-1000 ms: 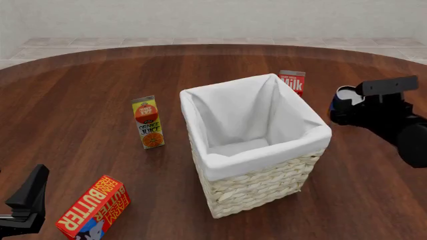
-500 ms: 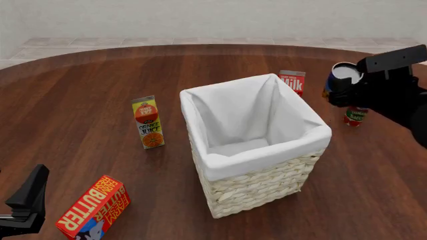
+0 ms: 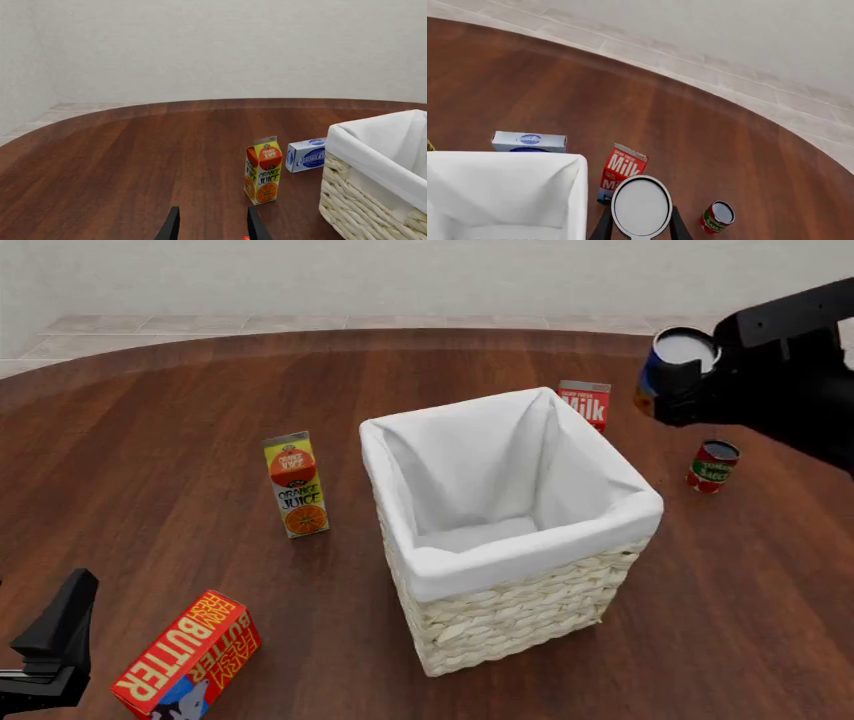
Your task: Pick up the alphabet soup and the tomato sauce, and put them in the basket.
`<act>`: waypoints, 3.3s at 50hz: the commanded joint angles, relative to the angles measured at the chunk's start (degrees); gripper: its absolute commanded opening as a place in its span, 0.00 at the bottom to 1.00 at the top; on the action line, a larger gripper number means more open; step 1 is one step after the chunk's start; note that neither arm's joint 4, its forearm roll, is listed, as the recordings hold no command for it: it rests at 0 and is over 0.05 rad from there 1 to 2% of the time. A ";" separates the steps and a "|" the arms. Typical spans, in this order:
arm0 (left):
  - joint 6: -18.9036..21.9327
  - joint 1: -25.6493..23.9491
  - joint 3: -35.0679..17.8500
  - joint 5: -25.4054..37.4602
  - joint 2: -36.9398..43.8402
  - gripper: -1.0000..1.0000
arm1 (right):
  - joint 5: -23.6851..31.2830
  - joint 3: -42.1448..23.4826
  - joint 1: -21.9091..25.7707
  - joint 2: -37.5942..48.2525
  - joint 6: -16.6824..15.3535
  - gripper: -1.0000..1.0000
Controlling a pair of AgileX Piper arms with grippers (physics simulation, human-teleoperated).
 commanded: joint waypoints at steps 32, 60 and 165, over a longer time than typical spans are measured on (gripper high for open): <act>0.00 0.01 0.00 0.00 0.00 1.00 | 10.56 -7.75 14.83 -2.06 3.82 0.00; -0.01 0.00 0.00 0.01 -0.02 1.00 | 14.71 -8.23 20.16 -1.13 2.99 0.00; 0.03 -0.02 0.00 0.01 -0.04 1.00 | 19.28 -3.84 20.36 7.51 1.44 1.00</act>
